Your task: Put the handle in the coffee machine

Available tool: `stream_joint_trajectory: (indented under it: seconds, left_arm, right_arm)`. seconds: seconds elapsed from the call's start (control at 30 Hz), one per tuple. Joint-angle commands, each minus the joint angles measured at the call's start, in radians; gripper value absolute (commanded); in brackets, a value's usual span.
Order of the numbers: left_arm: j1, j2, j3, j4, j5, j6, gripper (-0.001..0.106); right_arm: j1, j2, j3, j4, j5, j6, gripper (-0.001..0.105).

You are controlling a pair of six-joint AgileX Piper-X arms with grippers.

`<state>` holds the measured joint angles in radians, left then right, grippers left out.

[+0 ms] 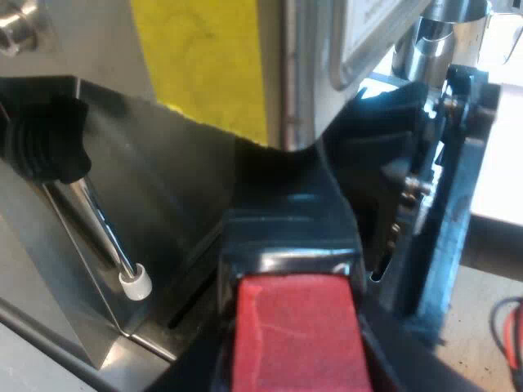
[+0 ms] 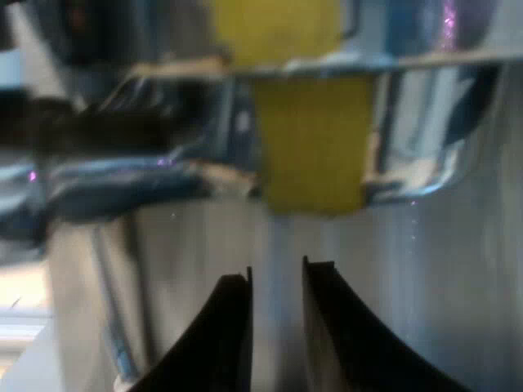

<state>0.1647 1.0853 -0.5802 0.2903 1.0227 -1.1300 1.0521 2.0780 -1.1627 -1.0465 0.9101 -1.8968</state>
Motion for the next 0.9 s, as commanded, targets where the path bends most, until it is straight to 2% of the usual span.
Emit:
stream_joint_trajectory:
  seconds: [0.03,0.2,0.23,0.5,0.67,0.8,0.9]
  left_arm:
    - [0.016,-0.047,-0.048,-0.101,0.157,-0.003,0.0]
    - [0.016,-0.047,-0.048,-0.101,0.157,-0.003,0.0]
    - [0.016,-0.047,-0.048,-0.101,0.157,-0.003,0.0]
    - [0.016,-0.047,-0.048,-0.101,0.157,-0.003,0.0]
    - [0.016,-0.047,-0.048,-0.101,0.157,-0.003,0.0]
    - [0.016,-0.047,-0.048,-0.101,0.157,-0.003,0.0]
    - [0.016,-0.047,-0.048,-0.101,0.157,-0.003,0.0]
  right_arm:
    - [-0.001,0.014,-0.03,-0.048,0.021,-0.037,0.02]
    - [-0.005,0.015,-0.042,-0.08,0.019,-0.061,0.036]
    - [-0.005,0.015,-0.047,-0.081,0.022,-0.086,0.039]
    - [-0.013,0.015,-0.059,-0.141,0.067,-0.098,0.038]
    - [-0.017,0.015,-0.059,-0.175,0.067,-0.128,0.026]
    - [-0.017,0.015,-0.059,-0.195,0.067,-0.139,0.026]
    - [-0.017,0.015,-0.059,-0.233,0.067,-0.176,0.026]
